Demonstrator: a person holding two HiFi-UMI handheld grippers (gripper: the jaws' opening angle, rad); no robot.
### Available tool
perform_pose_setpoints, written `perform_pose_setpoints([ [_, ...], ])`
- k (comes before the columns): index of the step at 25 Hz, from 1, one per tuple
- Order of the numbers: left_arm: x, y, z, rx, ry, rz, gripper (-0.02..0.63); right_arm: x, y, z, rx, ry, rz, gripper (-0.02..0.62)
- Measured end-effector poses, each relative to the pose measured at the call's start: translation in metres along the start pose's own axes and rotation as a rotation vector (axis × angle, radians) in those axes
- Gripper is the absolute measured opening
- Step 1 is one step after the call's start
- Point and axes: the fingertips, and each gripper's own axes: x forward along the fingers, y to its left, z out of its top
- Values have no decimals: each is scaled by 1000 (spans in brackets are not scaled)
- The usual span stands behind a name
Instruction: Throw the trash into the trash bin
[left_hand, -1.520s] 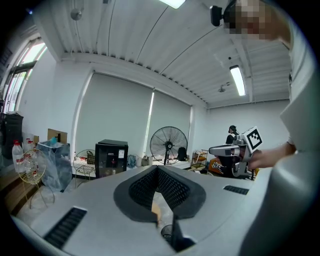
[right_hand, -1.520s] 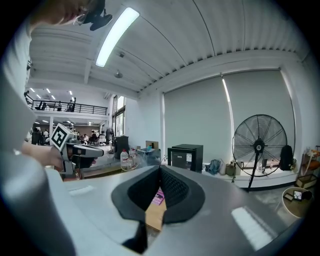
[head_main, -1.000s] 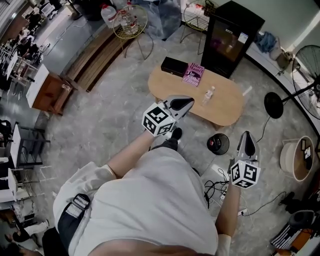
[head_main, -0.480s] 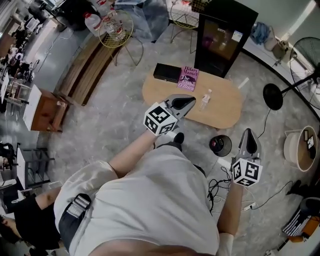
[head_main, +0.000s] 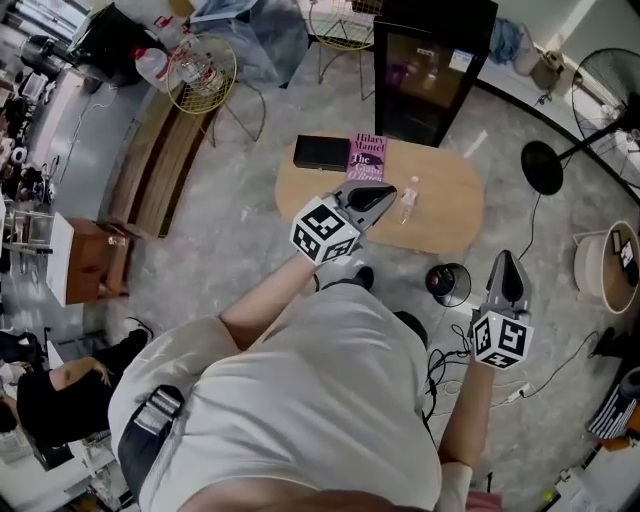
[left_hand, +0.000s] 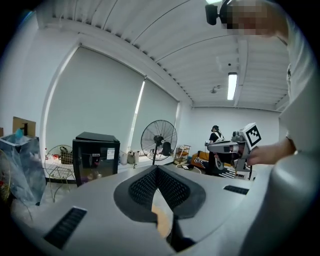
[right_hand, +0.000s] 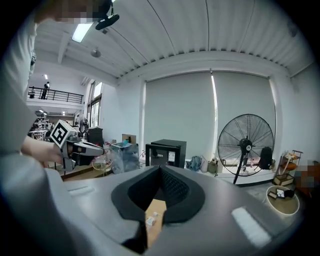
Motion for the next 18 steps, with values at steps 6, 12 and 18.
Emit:
perform_pose_setpoints([
  [6, 11, 16, -3, 2, 22, -31, 6, 15, -1, -4, 13, 22, -32, 11],
  [12, 20, 24, -9, -22, 32, -20, 6, 30, -5, -12, 13, 49, -22, 11],
  [18, 26, 22, -11, -51, 16, 31, 6, 41, -14, -18, 3, 58, 24, 11],
])
